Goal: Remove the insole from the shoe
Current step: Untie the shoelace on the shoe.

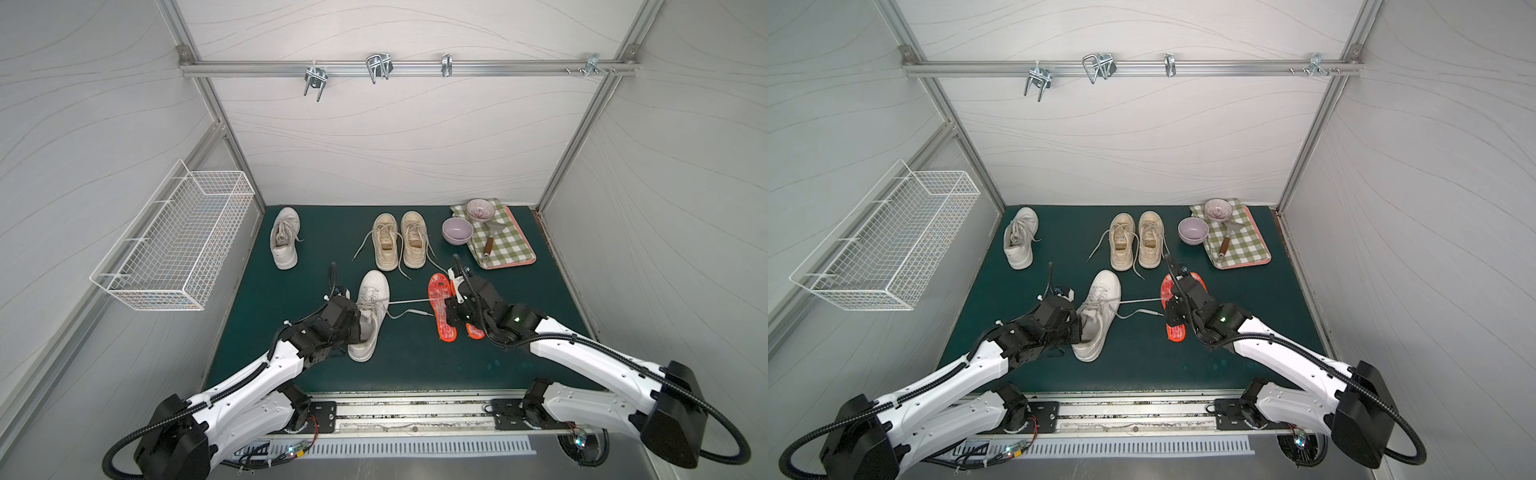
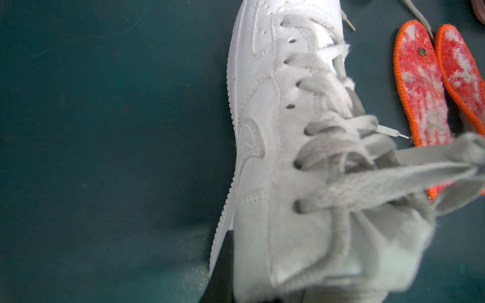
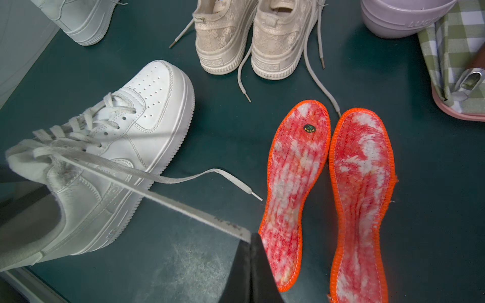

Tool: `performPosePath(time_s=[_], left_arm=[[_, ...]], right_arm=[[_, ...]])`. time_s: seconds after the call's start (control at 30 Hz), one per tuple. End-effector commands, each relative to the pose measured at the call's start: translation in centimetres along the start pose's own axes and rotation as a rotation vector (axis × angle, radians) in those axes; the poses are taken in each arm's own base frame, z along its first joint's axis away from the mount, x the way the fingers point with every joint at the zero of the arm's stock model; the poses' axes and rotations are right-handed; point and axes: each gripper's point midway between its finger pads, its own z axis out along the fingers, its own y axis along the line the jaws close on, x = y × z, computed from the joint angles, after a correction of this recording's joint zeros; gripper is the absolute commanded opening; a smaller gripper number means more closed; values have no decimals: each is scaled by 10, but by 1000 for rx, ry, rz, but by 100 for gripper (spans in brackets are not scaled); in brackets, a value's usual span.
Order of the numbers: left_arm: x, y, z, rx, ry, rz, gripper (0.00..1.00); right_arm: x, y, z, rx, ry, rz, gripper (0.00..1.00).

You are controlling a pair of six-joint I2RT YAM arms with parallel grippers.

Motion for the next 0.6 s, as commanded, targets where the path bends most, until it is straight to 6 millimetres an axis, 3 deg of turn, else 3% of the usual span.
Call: performPosePath(time_s=[0.0, 0.3, 0.57], left_arm=[[-32, -11, -6, 31, -110, -40, 0], [-31, 0, -4, -6, -102, -66, 0], [-32, -2, -4, 2, -102, -68, 0]], right_arm=[[9, -8, -2, 22, 24, 23, 0], [5, -26, -12, 70, -13, 67, 0], [8, -20, -10, 33, -3, 68, 0]])
